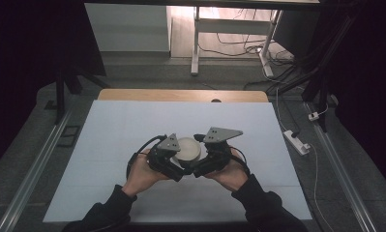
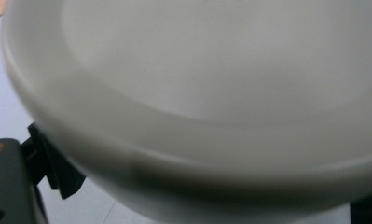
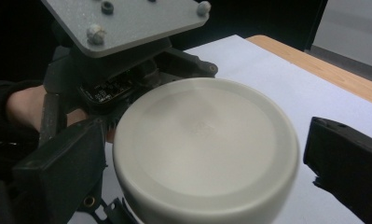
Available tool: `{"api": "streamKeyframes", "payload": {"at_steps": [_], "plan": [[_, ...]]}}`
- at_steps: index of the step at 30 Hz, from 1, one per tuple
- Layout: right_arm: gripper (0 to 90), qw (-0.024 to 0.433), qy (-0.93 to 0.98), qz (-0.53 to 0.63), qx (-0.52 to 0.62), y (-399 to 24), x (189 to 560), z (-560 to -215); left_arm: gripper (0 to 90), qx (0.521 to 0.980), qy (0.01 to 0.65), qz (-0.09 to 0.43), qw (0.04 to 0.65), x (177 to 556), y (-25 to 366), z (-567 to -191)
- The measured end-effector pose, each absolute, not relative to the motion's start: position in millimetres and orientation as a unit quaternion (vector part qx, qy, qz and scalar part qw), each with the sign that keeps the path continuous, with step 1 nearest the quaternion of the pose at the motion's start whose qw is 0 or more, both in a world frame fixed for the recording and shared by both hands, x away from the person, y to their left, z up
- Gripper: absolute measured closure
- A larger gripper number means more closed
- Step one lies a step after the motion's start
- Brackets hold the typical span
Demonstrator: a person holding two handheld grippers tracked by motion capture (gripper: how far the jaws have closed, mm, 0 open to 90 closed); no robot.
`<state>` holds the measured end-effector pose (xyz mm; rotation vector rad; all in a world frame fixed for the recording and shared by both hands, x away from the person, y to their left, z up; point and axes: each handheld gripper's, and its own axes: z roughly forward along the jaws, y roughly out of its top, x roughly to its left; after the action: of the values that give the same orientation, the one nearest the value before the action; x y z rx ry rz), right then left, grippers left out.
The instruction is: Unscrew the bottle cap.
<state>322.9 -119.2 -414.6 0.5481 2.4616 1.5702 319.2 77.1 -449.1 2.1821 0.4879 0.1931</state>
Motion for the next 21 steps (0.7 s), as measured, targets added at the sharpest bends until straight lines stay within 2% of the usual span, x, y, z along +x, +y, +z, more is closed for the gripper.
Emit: {"api": "streamKeyframes", "payload": {"at_steps": [3, 7, 18, 21], "plan": [[6.6, 0.088, 0.823, 0.531, 0.182, -118.8, 322.2, -416.9, 7.3, 0.875, 0.192, 0.074, 0.437, 318.7, 76.7, -447.6], [6.8, 0.078, 0.826, 0.533, 0.166, -120.2, 322.9, -416.7, 7.3, 0.881, 0.173, 0.07, 0.435, 318.3, 77.5, -447.3], [6.8, -0.019, 0.846, 0.53, 0.053, -132.7, 336.5, -418.3, 7.3, 0.898, 0.091, 0.026, 0.429, 315.7, 74.5, -449.7], [6.7, -0.028, 0.848, 0.528, 0.037, -134.5, 336.5, -419.0, 7.3, 0.899, 0.088, 0.028, 0.428, 314.3, 72.2, -450.6]]}}
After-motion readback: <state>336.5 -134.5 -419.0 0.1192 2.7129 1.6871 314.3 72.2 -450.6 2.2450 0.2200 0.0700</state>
